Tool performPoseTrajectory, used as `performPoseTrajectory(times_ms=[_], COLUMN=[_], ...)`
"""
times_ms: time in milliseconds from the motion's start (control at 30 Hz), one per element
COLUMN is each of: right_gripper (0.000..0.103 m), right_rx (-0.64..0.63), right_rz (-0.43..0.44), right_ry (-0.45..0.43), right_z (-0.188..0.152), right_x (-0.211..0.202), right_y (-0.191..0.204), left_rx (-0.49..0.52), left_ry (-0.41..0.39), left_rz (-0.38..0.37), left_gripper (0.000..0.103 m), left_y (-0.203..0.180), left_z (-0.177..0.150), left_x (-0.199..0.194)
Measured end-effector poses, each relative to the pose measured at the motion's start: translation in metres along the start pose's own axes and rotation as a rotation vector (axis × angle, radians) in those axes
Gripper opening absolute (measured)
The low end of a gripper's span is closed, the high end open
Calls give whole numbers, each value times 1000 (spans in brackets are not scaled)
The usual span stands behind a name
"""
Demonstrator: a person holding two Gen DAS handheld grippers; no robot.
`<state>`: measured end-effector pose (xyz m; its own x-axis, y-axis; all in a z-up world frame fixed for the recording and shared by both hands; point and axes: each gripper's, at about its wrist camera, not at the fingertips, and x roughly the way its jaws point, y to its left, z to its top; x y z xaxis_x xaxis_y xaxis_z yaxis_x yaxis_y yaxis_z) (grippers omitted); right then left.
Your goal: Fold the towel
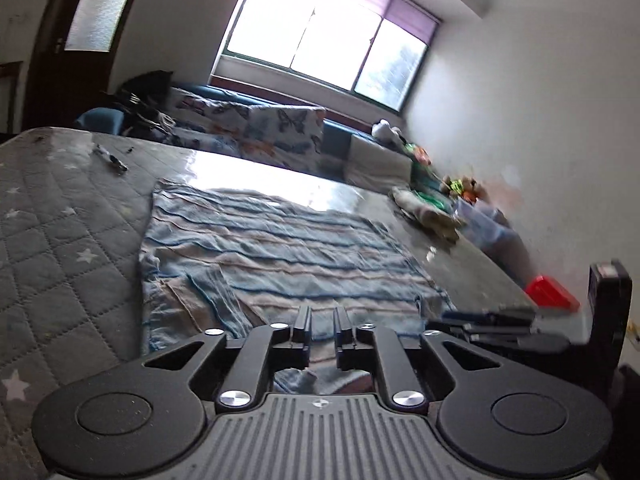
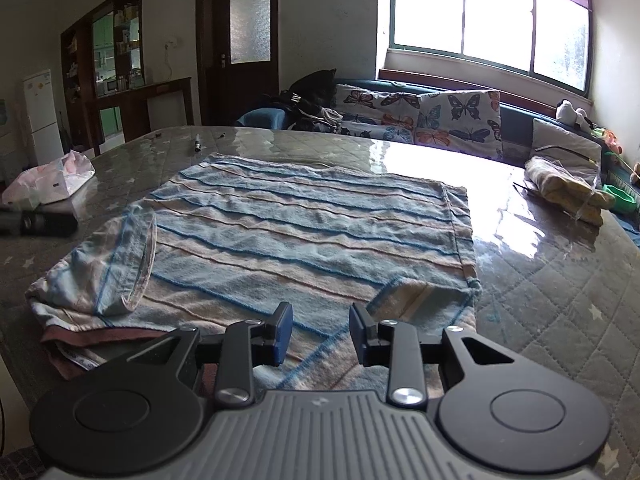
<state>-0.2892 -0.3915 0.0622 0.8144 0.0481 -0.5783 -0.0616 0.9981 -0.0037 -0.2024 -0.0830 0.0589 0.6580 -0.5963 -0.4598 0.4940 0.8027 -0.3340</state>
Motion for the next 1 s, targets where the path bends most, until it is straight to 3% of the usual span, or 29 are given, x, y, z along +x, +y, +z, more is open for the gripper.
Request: performPoseTrajectory(times_ms=[333, 667, 1000], right_gripper=[31, 29, 18], right_rx=[-64, -176, -231], right_rz=[157, 331, 388], right_ry=[29, 76, 122], right_z=[15, 23, 13], right_x=[18, 37, 50], right_y=[36, 84, 108], left_rx=[-34, 9, 40], left_ry=[6, 111, 88], left_rz=[244, 252, 244], left_gripper=[15, 15, 16], left_y=[71, 80, 77], left_z=[15, 0, 12], left_x=[9, 38, 29])
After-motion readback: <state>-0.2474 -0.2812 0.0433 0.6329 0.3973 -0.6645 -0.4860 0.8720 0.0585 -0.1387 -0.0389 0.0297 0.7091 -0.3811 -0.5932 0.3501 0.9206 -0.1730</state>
